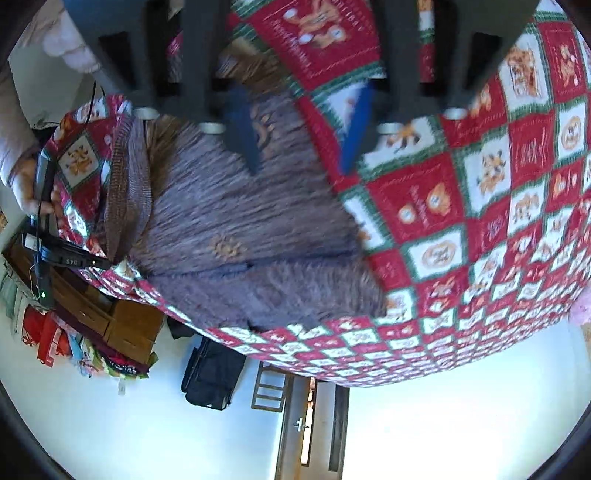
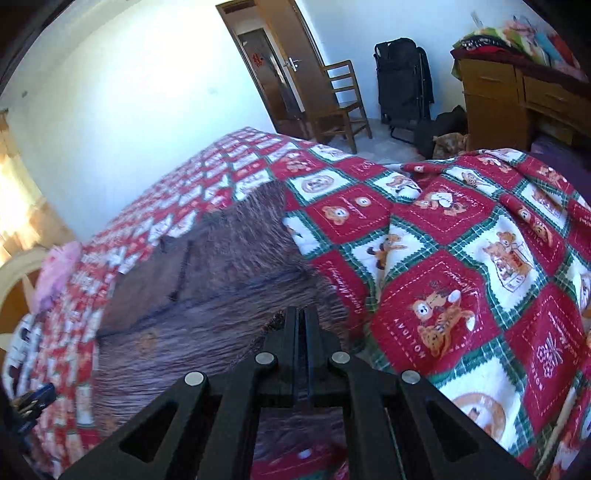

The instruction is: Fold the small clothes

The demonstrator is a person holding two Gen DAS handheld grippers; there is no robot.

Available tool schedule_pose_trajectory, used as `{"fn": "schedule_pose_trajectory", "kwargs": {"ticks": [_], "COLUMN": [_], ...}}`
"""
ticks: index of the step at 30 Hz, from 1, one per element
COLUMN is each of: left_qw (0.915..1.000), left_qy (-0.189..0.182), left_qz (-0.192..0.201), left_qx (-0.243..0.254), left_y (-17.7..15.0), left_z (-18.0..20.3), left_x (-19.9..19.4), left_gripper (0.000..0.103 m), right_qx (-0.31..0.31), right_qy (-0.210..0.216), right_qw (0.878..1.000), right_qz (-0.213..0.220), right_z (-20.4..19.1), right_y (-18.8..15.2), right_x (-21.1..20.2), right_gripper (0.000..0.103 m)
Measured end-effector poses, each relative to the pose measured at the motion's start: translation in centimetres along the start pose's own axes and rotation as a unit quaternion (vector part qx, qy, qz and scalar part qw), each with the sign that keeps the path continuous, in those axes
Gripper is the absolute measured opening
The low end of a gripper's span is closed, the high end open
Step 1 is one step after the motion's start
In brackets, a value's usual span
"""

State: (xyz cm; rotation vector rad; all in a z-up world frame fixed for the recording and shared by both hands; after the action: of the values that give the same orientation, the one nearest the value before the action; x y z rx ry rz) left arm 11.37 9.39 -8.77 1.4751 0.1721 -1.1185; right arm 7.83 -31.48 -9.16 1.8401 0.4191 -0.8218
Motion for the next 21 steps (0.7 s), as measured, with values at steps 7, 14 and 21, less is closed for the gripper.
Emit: {"fn": "schedule_pose_trajectory", "kwargs": {"ticks": [7,14,21], "left_qw": [0.9997,0.9844,0.896], "left_qy": [-0.006,0.041,0.069], "left_qz": [-0.011,-0.066,-0.052], "left_qx": [0.02,0.158,0.435], "left_y": [-4.1,-7.7,-10.0], "left_z": [-0.1,1.6,7.3], "left_x": [-0.2,1.0,3.2], "left_gripper": [0.067,0.067,0.067], "right_qx": [-0.007,-0.093,-0.097], "right_qy": [0.127,0.212,0.201], "right_qw": [0.992,0.971,0.973], "right_qz": [-0.008,-0.067,-0.064], "right_z": [-3.8,-10.0,-10.2], "right_y": [-1.8,-7.8,-8.8], "right_x": [-3.0,-6.9,-6.8], "right_gripper": [0.078,0.088,0.088]}}
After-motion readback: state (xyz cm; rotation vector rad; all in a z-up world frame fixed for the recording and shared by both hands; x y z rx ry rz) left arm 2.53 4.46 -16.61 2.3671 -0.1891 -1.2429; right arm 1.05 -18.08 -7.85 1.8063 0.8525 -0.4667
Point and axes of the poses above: each gripper's, at about its wrist camera, not at the fingertips, and x roughly the way its jaws point, z to its right, y to its top, the point moved 6 cm from there along x, roughly the way its jaws point, and after that the axes turned 5 degrees about -y, right-handed, at the moved point
